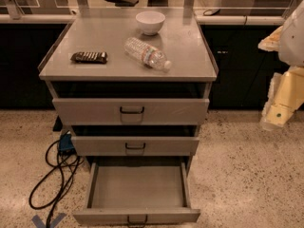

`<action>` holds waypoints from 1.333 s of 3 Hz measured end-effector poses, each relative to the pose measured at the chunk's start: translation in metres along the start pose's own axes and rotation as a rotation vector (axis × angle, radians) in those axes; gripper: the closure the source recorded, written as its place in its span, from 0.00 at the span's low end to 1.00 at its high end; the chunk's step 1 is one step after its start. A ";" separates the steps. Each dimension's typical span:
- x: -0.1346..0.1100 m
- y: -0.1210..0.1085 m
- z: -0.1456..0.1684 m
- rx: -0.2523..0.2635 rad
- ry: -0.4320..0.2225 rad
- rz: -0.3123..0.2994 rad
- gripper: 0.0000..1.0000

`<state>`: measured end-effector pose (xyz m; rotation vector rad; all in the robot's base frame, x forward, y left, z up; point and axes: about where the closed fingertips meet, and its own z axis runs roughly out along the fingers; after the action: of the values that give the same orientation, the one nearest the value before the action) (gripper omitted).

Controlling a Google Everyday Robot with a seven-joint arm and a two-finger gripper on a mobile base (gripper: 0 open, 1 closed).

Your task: Place water bottle into bottom drawer

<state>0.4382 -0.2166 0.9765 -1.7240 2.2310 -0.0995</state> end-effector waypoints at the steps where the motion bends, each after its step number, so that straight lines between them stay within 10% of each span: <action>1: 0.000 0.000 0.000 0.000 0.000 0.000 0.00; 2: -0.010 -0.001 0.004 0.005 -0.008 -0.025 0.00; 4: -0.136 -0.024 0.058 -0.026 -0.143 -0.204 0.00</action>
Offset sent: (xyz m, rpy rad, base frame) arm 0.0093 0.0234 -0.0085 -0.0040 -0.0023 0.0622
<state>0.5072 -0.0852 0.9557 -1.9050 1.9601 0.0064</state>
